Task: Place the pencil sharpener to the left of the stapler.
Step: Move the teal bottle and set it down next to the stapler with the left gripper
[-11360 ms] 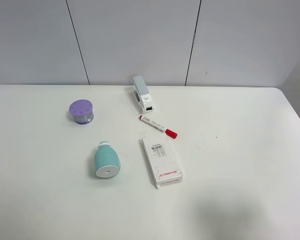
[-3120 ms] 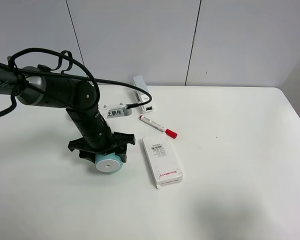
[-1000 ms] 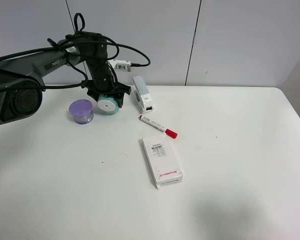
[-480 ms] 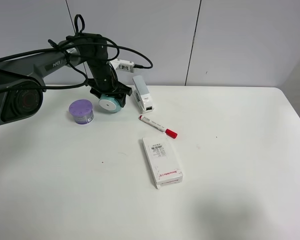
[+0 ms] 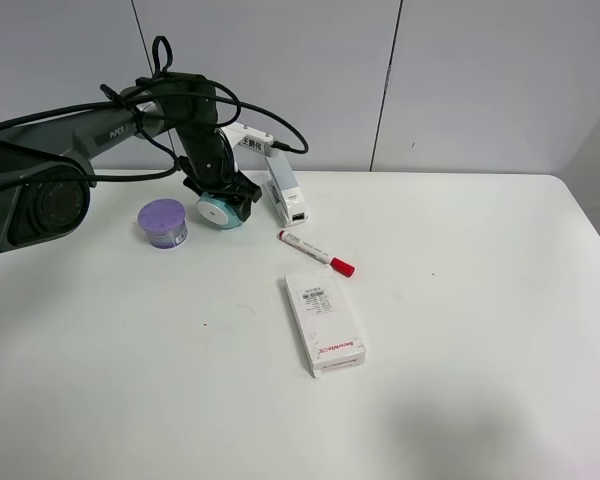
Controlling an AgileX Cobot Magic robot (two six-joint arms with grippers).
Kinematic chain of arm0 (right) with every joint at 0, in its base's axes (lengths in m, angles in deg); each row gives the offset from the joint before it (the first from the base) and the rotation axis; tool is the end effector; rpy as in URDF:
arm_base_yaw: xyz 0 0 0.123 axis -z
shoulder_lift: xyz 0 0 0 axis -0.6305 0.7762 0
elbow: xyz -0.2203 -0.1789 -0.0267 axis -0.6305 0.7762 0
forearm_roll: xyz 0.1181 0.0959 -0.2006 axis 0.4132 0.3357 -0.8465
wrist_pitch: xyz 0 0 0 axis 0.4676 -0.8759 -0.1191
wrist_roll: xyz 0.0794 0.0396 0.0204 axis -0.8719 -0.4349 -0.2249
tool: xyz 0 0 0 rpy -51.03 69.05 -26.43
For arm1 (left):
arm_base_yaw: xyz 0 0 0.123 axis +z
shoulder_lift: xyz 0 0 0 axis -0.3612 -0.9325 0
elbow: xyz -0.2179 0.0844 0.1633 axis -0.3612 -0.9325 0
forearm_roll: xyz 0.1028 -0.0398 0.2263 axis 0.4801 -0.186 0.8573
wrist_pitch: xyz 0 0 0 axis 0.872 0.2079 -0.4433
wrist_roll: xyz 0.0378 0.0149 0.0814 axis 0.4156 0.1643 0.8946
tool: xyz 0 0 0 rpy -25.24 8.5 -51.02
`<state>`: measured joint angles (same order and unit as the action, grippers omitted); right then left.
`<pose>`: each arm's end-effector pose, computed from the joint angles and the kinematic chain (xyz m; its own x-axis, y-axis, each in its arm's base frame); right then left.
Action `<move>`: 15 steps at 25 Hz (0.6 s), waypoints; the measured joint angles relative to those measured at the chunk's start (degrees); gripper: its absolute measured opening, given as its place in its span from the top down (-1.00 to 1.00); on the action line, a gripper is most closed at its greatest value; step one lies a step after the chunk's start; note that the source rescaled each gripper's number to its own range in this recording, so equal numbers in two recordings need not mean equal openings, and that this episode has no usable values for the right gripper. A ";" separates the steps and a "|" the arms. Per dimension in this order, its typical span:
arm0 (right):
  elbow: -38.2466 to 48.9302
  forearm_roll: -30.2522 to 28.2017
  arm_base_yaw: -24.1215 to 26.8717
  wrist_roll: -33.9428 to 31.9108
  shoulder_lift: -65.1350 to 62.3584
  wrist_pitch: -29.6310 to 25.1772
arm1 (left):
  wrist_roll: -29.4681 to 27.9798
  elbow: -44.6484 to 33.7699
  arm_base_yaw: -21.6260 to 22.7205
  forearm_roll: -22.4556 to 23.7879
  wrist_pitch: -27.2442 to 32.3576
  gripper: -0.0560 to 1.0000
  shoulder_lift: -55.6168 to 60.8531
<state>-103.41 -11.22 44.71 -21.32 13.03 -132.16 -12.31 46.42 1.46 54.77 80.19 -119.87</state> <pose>-0.0024 0.0026 0.2716 -0.4693 0.0209 -0.8828 0.0635 0.9979 -0.0101 0.4981 -0.1852 0.1159 -0.8114 0.5103 -0.2850 0.5344 0.8452 -0.0083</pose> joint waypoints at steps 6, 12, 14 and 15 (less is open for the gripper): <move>0.00 0.00 0.00 0.00 0.00 0.00 | 1.49 0.06 0.00 -0.18 -0.20 0.89 -0.11; 0.00 0.00 0.00 0.00 0.00 0.00 | 1.54 0.06 0.00 -0.23 -0.79 0.89 -0.17; 0.00 0.00 0.00 0.00 0.00 0.00 | 1.54 0.06 0.00 -0.23 -0.79 0.89 -0.17; 0.00 0.00 0.00 0.00 0.00 0.00 | 1.54 0.06 0.00 -0.23 -0.79 0.89 -0.17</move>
<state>-103.41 -11.22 44.71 -21.32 13.03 -132.16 -10.78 46.48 1.46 54.54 79.40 -120.03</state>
